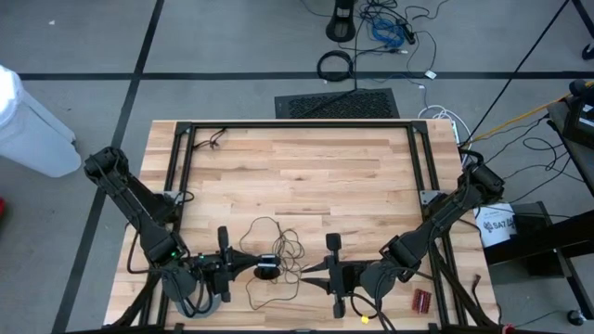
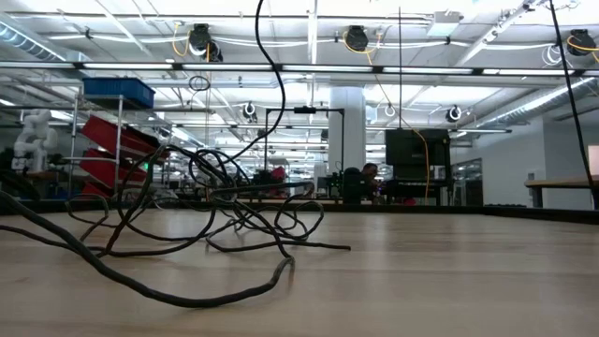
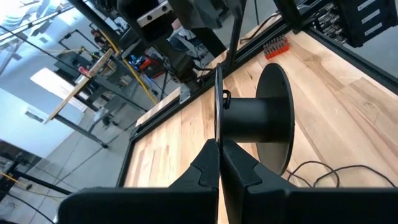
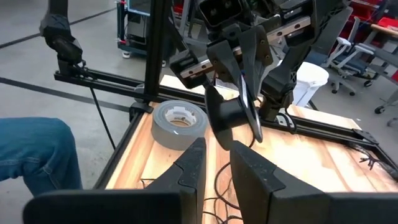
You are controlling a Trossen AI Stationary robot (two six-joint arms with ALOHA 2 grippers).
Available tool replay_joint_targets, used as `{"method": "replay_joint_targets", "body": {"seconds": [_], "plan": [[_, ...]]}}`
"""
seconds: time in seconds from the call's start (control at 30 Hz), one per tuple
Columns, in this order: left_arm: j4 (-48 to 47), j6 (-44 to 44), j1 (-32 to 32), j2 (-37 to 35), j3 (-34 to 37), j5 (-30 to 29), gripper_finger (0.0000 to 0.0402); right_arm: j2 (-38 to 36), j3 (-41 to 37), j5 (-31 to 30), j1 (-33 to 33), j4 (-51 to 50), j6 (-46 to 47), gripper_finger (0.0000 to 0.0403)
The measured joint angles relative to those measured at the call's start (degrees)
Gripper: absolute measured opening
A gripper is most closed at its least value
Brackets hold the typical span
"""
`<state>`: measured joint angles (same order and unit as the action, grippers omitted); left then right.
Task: Coil cords
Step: Coil the black wire onto the spool
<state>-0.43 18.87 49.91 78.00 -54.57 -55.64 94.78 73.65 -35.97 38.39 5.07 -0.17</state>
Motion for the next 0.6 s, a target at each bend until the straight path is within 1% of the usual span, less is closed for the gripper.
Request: {"method": "replay_joint_targets", "body": {"seconds": [0.23, 0.33, 0.47, 0.6], "plan": [[0.79, 1.03, 0.0, 0.0, 0.0, 0.38, 0.0001, 0.0, 0.0, -0.07, -0.18, 0.83, -2.13, 0.0061], [3.39, 1.73, 0.0, 0.0, 0.0, 5.09, 0.0001, 0.0, 0.0, -0.02, -0.68, 0.75, -4.24, 0.0061], [7.37, 5.86, 0.0, -0.02, 0.0, 10.89, 0.0001, 0.0, 0.0, -0.08, -1.27, 0.79, -6.48, 0.0061], [8.7, 8.5, -0.01, -0.02, 0.0, 11.9, 0.0001, 0.0, 0.0, 0.23, -1.19, 1.53, -7.85, 0.0061]]}}
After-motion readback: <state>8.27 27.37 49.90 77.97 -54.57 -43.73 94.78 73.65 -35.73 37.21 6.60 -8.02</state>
